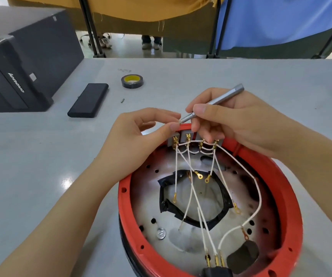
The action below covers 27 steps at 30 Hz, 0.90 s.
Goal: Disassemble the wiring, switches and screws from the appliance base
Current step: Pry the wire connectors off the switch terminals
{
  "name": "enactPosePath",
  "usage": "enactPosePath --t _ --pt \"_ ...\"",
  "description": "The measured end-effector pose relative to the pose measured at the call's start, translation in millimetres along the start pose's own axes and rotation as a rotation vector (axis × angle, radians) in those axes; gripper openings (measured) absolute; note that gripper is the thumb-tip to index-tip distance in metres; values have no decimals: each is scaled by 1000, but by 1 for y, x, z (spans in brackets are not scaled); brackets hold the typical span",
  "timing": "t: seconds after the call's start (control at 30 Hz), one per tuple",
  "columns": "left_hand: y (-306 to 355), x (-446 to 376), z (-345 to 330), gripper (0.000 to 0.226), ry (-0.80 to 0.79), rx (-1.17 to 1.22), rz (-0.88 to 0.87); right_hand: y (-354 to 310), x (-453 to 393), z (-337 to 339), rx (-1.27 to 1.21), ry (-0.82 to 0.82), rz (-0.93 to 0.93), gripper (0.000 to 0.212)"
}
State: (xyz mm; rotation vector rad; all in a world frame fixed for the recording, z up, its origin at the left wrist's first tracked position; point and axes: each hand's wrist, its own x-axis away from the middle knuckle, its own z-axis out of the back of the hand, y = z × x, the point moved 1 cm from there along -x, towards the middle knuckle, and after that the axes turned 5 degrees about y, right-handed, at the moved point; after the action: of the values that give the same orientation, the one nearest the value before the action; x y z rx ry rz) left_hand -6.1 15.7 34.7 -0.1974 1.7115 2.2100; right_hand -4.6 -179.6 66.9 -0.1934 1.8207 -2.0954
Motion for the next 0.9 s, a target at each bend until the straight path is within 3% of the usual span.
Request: enactPosePath --t 0.13,0.37,0.53,0.9 --pt "-2 -1 0 5 66 -18 55 8 -5 -12 -9 141 54 9" --pt "-10 -2 0 2 10 -33 138 15 -4 -18 53 156 113 9" --pt "-19 -5 3 26 -99 124 281 16 -2 -17 37 173 135 13" --pt "-13 -4 4 35 -114 4 217 17 1 -19 270 176 217 10"
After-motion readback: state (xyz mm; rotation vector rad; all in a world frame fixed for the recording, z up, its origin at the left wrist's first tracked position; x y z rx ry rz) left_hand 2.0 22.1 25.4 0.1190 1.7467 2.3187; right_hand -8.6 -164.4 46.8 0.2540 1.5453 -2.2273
